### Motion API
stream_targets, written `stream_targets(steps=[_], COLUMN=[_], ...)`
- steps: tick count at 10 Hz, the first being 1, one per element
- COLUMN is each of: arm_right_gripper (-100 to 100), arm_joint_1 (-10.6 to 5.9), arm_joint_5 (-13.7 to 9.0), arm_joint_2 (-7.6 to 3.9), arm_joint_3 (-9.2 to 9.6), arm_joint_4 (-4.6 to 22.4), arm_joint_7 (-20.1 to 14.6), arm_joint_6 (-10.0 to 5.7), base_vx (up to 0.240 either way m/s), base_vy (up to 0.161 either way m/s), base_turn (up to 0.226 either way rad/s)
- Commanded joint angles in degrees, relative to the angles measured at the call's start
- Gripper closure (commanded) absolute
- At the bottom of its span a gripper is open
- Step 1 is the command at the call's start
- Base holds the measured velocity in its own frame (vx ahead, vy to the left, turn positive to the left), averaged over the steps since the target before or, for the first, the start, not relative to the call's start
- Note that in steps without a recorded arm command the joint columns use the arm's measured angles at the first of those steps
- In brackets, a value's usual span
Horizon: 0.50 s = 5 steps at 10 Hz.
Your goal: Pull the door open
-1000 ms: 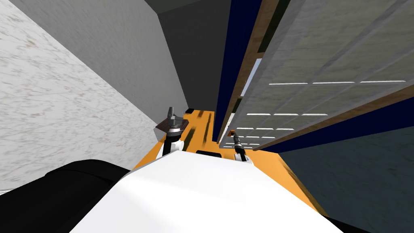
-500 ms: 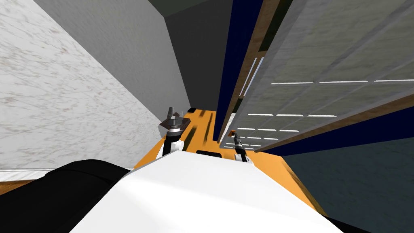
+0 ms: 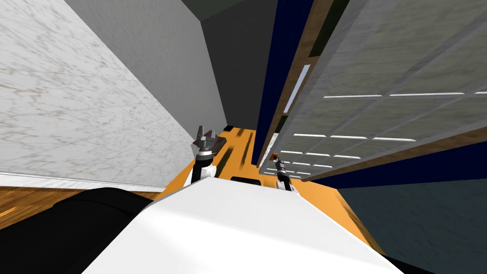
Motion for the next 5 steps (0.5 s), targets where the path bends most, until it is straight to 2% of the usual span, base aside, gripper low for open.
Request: stream_targets(steps=[1, 2, 3, 4, 5], arm_right_gripper=[100, 100, 100, 100, 100], arm_joint_1=[0.53, 0.53, 0.72, 0.72, 0.91], arm_joint_5=[-1.78, -1.78, -3.37, -3.37, -4.96], arm_joint_2=[0.87, 0.87, 0.62, 0.62, 0.37], arm_joint_3=[1.83, 1.83, 2.46, 2.46, 3.09], arm_joint_4=[-1.63, -1.63, -1.77, -1.77, -1.91], arm_joint_7=[-2.86, -3.76, -5.83, -6.11, -8.46], arm_joint_6=[-0.04, -0.04, 0.02, 0.02, 0.08], base_vx=[-0.087, -0.061, -0.054, -0.047, -0.069], base_vy=[-0.040, -0.045, -0.043, -0.029, -0.035], base_turn=[0.168, 0.098, 0.119, 0.071, 0.165])
